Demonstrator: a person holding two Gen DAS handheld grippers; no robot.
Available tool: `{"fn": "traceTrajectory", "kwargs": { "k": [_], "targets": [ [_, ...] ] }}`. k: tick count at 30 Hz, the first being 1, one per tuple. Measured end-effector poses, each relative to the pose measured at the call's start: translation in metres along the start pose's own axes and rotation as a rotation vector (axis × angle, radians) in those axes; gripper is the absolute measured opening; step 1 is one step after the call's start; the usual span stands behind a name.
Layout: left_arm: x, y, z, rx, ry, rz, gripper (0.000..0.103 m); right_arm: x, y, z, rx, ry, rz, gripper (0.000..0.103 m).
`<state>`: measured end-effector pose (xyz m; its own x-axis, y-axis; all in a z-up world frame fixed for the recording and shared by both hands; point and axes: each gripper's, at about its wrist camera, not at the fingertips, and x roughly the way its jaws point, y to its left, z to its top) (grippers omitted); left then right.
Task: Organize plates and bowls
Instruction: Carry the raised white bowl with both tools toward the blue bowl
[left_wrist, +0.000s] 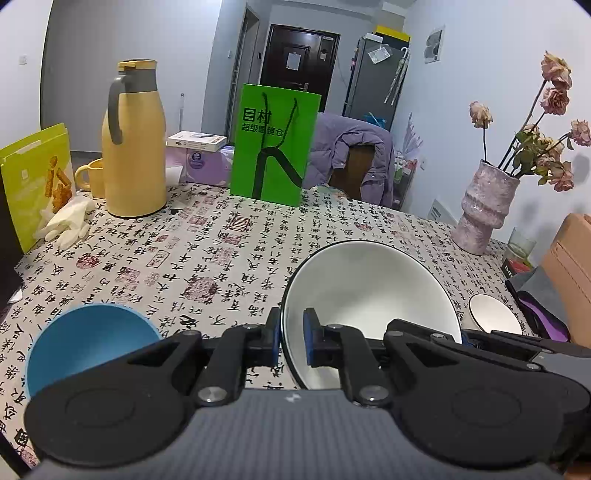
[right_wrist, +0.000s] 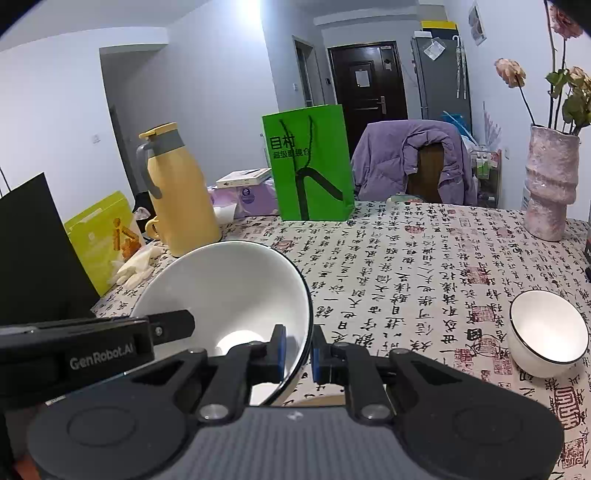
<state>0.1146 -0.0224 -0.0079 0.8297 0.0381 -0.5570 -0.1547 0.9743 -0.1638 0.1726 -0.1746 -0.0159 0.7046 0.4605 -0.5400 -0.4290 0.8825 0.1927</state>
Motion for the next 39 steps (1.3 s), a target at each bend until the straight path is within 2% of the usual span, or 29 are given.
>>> {"fn": "traceTrajectory", "kwargs": {
  "k": [39],
  "targets": [
    [-0.02,0.077,0.0,-0.09,-0.043,0.025,0.012,0.022,0.075,0.006,-0.077,0.008,0.049,0.014]
  ]
}}
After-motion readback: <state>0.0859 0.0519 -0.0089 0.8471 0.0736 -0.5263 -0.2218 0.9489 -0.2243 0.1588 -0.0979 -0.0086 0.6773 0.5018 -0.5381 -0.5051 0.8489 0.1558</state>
